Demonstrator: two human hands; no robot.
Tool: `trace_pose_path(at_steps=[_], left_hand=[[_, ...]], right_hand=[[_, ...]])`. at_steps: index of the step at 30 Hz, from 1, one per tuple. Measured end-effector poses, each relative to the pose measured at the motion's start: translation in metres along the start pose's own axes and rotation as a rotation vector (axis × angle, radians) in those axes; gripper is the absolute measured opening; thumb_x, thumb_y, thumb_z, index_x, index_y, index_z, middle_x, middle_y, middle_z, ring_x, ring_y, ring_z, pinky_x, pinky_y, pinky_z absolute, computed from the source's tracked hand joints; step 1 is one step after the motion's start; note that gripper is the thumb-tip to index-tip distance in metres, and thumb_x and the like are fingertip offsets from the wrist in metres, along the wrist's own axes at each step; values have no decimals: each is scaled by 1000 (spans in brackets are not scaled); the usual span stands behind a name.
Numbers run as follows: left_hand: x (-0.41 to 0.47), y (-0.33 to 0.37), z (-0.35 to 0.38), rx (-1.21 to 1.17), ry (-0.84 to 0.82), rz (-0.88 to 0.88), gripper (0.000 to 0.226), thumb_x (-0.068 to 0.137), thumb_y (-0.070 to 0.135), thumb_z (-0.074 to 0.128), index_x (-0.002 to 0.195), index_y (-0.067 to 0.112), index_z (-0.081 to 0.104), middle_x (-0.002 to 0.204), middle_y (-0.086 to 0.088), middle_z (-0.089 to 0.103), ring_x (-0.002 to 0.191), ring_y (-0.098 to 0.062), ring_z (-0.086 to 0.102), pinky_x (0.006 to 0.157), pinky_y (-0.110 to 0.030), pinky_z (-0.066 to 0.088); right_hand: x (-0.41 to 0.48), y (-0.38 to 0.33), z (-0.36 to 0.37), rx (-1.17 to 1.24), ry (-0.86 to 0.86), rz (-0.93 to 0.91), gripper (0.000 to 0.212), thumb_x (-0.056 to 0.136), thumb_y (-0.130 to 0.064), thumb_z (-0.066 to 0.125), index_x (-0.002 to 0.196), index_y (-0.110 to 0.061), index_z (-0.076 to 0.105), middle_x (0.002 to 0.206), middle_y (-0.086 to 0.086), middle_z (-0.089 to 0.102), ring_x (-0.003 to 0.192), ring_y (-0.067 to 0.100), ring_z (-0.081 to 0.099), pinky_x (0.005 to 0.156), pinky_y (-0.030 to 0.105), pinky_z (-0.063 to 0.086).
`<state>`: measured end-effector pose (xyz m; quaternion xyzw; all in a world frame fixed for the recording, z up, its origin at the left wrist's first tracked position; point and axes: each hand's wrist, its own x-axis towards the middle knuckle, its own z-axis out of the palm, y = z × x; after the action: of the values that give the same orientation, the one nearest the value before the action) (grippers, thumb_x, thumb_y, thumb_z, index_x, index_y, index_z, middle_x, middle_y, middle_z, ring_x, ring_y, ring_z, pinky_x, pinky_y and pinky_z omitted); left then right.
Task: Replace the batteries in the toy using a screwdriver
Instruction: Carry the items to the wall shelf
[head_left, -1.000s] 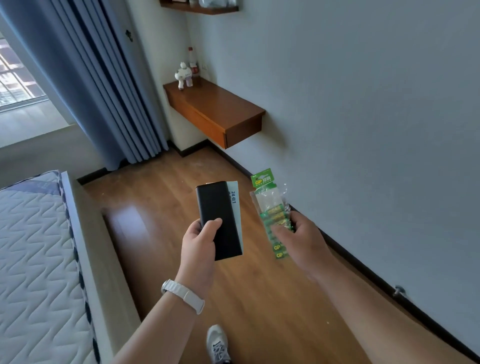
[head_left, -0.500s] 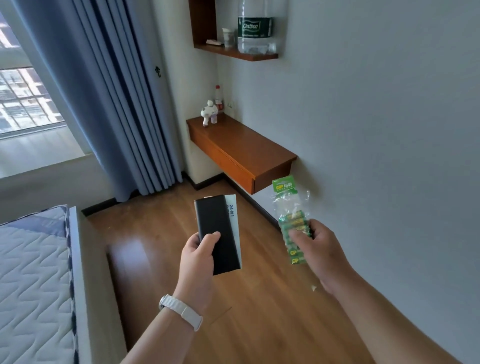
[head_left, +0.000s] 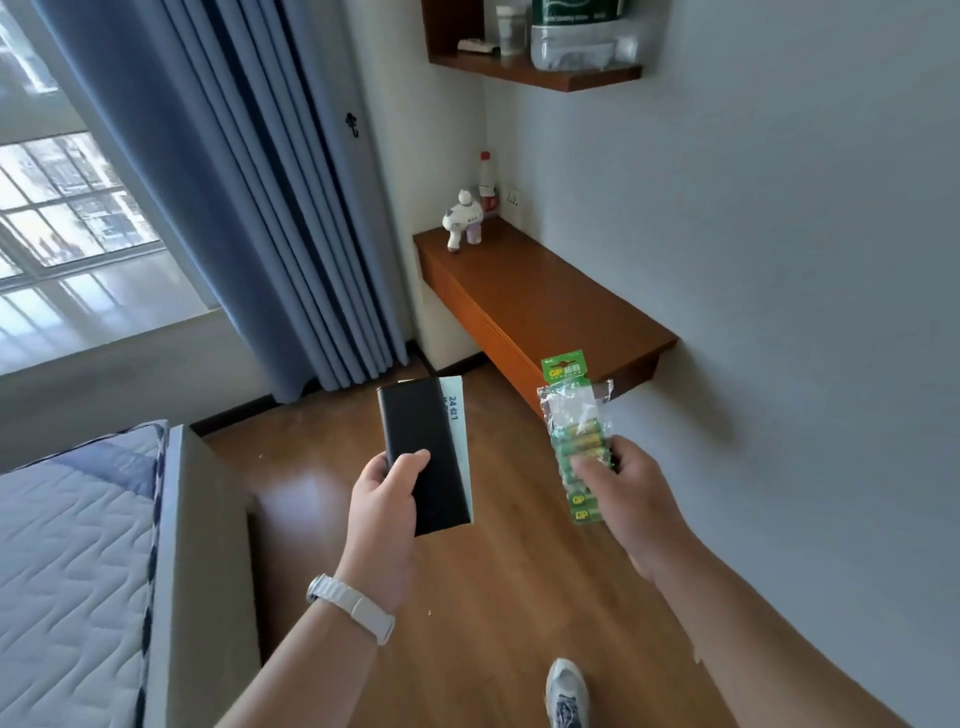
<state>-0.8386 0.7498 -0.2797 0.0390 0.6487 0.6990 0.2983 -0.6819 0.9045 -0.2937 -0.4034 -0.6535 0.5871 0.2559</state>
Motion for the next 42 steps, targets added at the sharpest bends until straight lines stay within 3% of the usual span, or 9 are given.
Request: trace_pose_path(at_steps=[4, 10, 15, 19, 23, 28, 32, 38, 42], left_hand=[[47, 27, 34, 29, 60, 7, 17, 95, 19, 61, 109, 11, 65, 102, -14, 73, 91, -29, 72, 76, -44, 60], [112, 46, 67, 28, 158, 24, 23, 94, 21, 61, 110, 6, 65, 97, -16, 73, 89, -35, 71, 68, -43, 58], [153, 51, 102, 80, 89, 8, 17, 94, 18, 61, 108, 9, 67, 102, -17, 74, 92, -35, 72, 77, -49, 60], [196, 53, 114, 70, 66, -4, 16, 93, 18, 63, 106, 9, 67, 99, -15, 75, 89, -33, 73, 78, -52, 60], [251, 57, 114, 55, 65, -30, 16, 94, 18, 62, 106, 8, 67, 97, -14, 75, 83, -27, 74, 65, -39, 58], [333, 77, 112, 73, -18, -79, 19, 91, 26, 64, 103, 12, 68, 92, -14, 75, 75, -27, 74, 73, -49, 52], [402, 115, 98, 87, -74, -75, 16, 95, 22, 61, 105, 13, 68, 93, -10, 77, 80, -25, 74, 68, -39, 60], [503, 158, 74, 114, -136, -76, 17, 95, 21, 61, 107, 11, 68, 87, -5, 76, 77, -19, 73, 60, -32, 55], [552, 165, 77, 130, -156, -139, 20, 94, 25, 61, 107, 11, 67, 91, -10, 75, 85, -28, 73, 70, -44, 60]], right_hand=[[81, -16, -19, -29, -54, -2, 5, 93, -24, 60, 95, -21, 64, 83, 1, 71, 70, 11, 70, 56, 23, 55], [186, -25, -39, 28, -55, 19, 11, 94, -27, 60, 103, -23, 65, 92, 2, 71, 84, 17, 70, 73, 38, 60], [225, -32, -25, 82, -123, 62, 11, 95, -25, 59, 104, -22, 63, 93, 3, 70, 85, 19, 70, 74, 36, 60], [259, -36, -4, 67, -115, 89, 10, 95, -27, 59, 104, -23, 63, 93, 1, 70, 85, 17, 70, 73, 33, 59], [296, -39, 16, 26, -99, 96, 12, 94, -28, 60, 104, -21, 65, 91, 2, 72, 83, 16, 71, 72, 33, 59], [359, -52, 55, -27, -23, 116, 12, 94, -30, 59, 104, -25, 64, 92, 0, 71, 83, 14, 71, 74, 33, 60], [410, -75, 103, -31, 0, 134, 13, 94, -31, 60, 104, -26, 64, 92, 0, 72, 82, 14, 72, 75, 34, 61], [476, -100, 167, -36, 66, 135, 14, 94, -33, 60, 105, -25, 62, 94, 2, 71, 83, 15, 72, 70, 32, 61], [496, -96, 186, -62, 117, 188, 17, 93, -35, 61, 107, -27, 61, 95, 0, 71, 83, 13, 72, 71, 32, 61]])
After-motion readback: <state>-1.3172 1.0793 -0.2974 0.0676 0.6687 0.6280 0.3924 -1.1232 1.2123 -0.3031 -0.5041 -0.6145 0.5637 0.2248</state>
